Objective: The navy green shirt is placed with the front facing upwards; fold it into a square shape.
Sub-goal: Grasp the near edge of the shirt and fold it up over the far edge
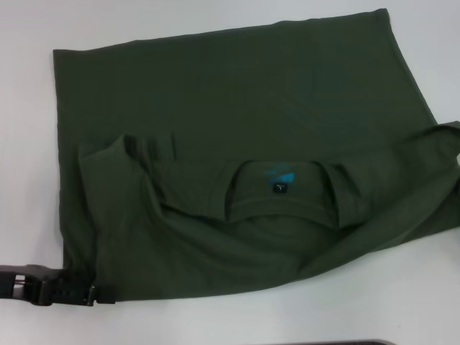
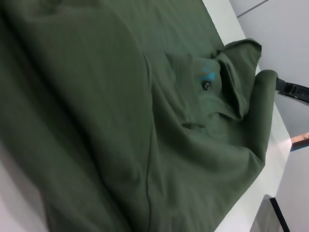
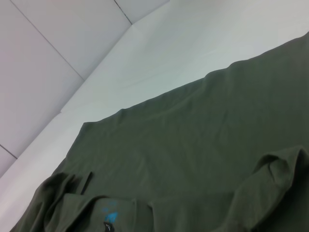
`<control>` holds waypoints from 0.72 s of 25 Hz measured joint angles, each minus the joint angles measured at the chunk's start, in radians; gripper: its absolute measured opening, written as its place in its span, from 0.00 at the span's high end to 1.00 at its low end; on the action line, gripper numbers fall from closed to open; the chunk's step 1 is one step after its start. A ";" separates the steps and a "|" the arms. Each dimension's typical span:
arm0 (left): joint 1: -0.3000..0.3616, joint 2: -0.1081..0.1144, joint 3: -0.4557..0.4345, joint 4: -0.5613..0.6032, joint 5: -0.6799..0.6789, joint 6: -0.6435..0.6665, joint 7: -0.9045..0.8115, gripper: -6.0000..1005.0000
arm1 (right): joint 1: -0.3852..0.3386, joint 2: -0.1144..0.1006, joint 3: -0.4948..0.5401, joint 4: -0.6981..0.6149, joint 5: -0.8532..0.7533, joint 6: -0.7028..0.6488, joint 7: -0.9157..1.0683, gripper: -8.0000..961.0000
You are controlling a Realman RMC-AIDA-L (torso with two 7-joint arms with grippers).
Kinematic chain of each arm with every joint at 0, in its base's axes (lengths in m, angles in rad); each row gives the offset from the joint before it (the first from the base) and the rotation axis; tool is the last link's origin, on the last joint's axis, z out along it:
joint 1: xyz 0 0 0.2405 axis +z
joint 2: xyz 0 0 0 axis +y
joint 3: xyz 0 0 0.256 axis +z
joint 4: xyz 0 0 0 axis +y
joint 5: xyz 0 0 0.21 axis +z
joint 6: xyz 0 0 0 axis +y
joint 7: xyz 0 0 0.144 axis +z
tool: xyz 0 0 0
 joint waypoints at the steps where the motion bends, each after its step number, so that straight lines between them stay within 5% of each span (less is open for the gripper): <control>1: -0.002 0.000 0.001 -0.001 0.000 -0.002 0.001 0.06 | 0.000 0.000 0.000 0.000 0.000 0.000 0.000 0.95; 18: -0.013 0.011 0.017 0.003 0.022 -0.011 0.002 0.06 | 0.000 -0.001 0.003 0.000 -0.001 0.000 0.011 0.95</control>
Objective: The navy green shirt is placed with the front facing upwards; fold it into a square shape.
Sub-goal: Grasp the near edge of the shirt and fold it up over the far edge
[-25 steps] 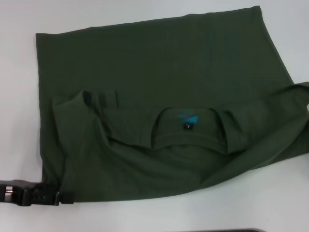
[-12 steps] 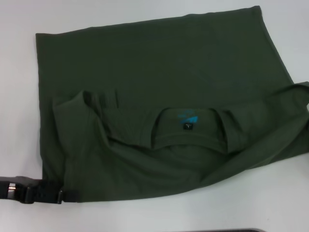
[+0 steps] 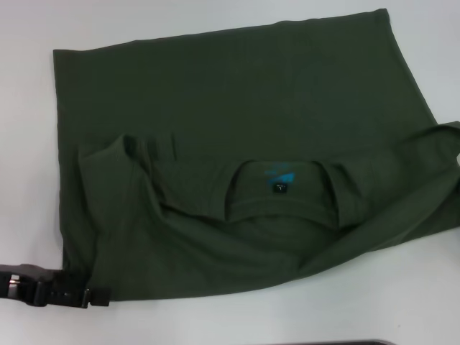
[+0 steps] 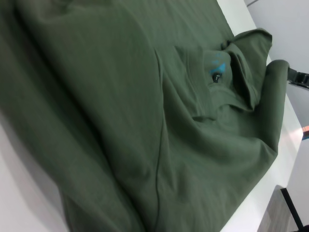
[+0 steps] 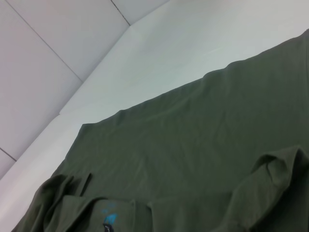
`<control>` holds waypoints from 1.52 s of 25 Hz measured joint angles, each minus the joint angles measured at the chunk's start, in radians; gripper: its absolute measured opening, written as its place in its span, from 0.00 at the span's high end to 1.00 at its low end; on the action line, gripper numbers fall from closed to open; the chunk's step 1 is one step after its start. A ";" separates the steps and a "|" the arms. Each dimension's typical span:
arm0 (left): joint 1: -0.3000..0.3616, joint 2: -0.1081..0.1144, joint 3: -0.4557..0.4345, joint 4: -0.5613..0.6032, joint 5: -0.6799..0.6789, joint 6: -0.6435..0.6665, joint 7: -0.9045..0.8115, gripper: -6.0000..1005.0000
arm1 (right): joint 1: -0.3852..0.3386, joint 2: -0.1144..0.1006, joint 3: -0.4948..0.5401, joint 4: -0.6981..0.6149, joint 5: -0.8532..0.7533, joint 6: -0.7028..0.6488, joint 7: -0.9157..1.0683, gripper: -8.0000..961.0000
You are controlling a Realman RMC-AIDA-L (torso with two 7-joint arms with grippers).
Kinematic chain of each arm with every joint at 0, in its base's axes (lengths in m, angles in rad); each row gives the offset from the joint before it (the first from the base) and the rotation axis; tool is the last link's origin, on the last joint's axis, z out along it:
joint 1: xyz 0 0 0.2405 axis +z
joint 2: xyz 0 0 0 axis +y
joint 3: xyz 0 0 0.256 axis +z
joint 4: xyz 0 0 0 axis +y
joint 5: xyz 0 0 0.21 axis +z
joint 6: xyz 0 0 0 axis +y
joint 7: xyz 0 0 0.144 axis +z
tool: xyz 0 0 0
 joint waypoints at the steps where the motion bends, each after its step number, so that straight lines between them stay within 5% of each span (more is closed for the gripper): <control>1: -0.001 0.000 0.003 0.000 0.001 0.001 0.000 0.06 | 0.000 0.000 0.000 0.000 0.000 0.000 0.000 0.95; 32: -0.033 -0.013 0.021 0.002 0.003 0.012 0.020 0.06 | 0.000 0.000 0.008 0.000 0.000 0.000 0.001 0.95; 38: -0.033 -0.014 0.022 0.002 0.003 0.008 0.020 0.19 | 0.002 0.000 0.009 0.000 0.000 0.000 0.001 0.95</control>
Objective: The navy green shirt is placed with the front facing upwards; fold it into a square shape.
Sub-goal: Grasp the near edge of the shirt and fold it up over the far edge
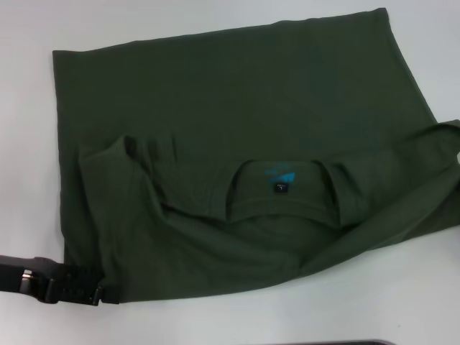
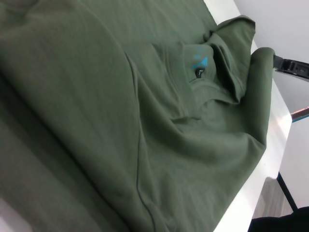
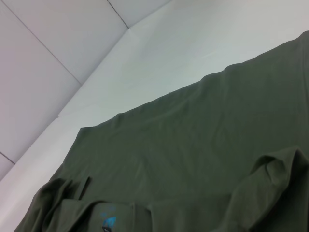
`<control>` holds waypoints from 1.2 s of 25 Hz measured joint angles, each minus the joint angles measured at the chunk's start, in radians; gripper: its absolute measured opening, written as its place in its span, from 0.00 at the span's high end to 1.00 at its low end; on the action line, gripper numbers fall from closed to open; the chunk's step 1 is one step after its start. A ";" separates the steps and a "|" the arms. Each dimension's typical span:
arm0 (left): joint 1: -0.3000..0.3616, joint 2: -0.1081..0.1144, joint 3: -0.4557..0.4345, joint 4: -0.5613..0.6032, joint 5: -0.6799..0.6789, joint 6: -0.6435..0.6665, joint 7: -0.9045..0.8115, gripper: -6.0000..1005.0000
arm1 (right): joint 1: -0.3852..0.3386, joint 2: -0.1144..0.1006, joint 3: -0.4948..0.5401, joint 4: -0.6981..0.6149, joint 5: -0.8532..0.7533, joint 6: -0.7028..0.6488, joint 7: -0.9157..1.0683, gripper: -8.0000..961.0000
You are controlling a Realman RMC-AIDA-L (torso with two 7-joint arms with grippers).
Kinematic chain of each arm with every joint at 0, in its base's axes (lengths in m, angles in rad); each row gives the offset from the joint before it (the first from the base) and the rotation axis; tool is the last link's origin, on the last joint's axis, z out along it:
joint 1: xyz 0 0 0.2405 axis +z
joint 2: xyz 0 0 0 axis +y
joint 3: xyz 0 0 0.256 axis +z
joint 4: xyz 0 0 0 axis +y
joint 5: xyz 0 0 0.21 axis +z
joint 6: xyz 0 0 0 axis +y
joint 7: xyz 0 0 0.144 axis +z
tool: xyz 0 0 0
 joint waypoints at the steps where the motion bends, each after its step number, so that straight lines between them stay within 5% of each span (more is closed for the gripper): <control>1: 0.000 0.000 0.000 0.000 0.000 0.000 0.000 0.21 | 0.001 0.000 0.000 0.000 0.000 0.000 0.000 0.95; 13: -0.003 -0.004 0.022 0.029 -0.001 -0.025 -0.010 0.24 | 0.003 0.000 0.000 0.000 0.000 0.000 0.002 0.95; 24: -0.019 0.001 0.028 0.025 0.026 -0.054 -0.026 0.49 | 0.003 -0.002 0.002 -0.002 0.001 0.000 0.007 0.95; 26: -0.021 0.000 0.029 0.024 0.031 -0.055 -0.027 0.70 | 0.003 -0.002 0.002 -0.002 0.001 0.000 0.007 0.95; 30: -0.023 -0.005 0.029 0.023 0.047 -0.058 -0.027 0.85 | 0.003 -0.002 0.002 -0.002 0.002 0.000 0.008 0.95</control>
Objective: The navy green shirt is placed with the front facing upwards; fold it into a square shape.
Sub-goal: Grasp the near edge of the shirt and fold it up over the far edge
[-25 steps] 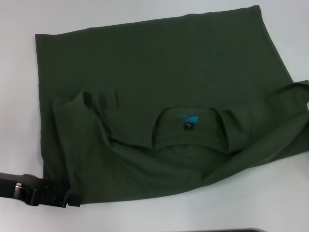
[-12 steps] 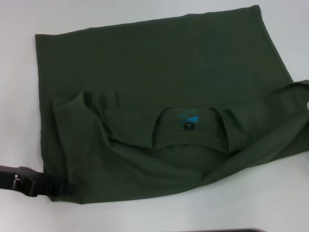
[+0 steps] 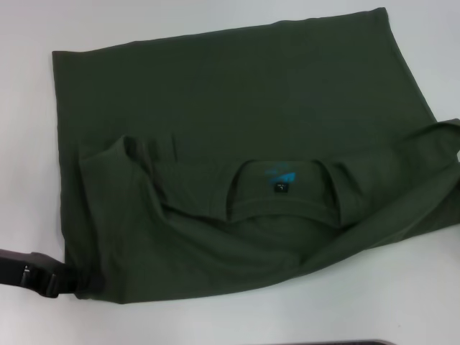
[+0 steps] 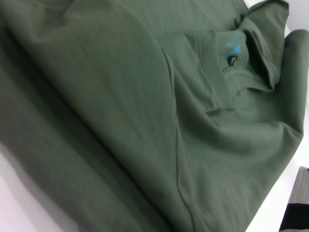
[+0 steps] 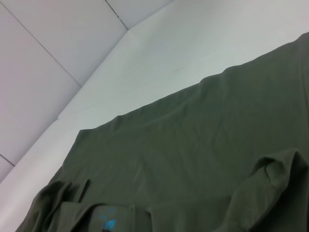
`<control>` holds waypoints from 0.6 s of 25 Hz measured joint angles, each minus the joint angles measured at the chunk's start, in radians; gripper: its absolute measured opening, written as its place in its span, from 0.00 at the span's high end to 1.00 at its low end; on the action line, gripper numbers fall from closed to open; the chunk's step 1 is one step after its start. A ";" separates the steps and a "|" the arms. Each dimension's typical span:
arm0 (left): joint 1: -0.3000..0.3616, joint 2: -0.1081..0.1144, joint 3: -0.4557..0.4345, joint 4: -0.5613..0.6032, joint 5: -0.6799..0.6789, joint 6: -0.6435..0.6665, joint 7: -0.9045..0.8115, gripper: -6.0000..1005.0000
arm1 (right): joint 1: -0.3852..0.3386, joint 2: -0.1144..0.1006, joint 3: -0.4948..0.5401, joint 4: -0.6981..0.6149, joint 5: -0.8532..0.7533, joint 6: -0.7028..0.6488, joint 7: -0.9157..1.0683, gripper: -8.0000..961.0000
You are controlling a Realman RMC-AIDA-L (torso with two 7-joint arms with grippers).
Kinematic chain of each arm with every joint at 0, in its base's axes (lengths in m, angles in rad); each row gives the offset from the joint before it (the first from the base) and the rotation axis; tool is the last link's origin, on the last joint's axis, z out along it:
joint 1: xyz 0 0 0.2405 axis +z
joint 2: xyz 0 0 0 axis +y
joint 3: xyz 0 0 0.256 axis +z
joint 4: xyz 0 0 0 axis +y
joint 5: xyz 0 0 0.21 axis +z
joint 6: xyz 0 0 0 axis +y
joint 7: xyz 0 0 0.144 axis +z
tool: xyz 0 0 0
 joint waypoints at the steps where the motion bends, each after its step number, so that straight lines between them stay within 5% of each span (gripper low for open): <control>1: -0.001 -0.001 0.000 0.000 0.001 -0.001 0.000 0.89 | 0.000 0.000 0.000 0.000 0.000 0.000 0.000 0.95; 11: -0.001 -0.001 0.005 -0.002 0.003 0.004 0.008 0.97 | 0.000 0.000 0.000 -0.001 0.000 0.000 0.000 0.95; 15: -0.003 0.015 0.034 0.002 0.010 0.021 0.016 0.97 | 0.000 0.001 0.006 -0.002 0.000 0.003 0.000 0.95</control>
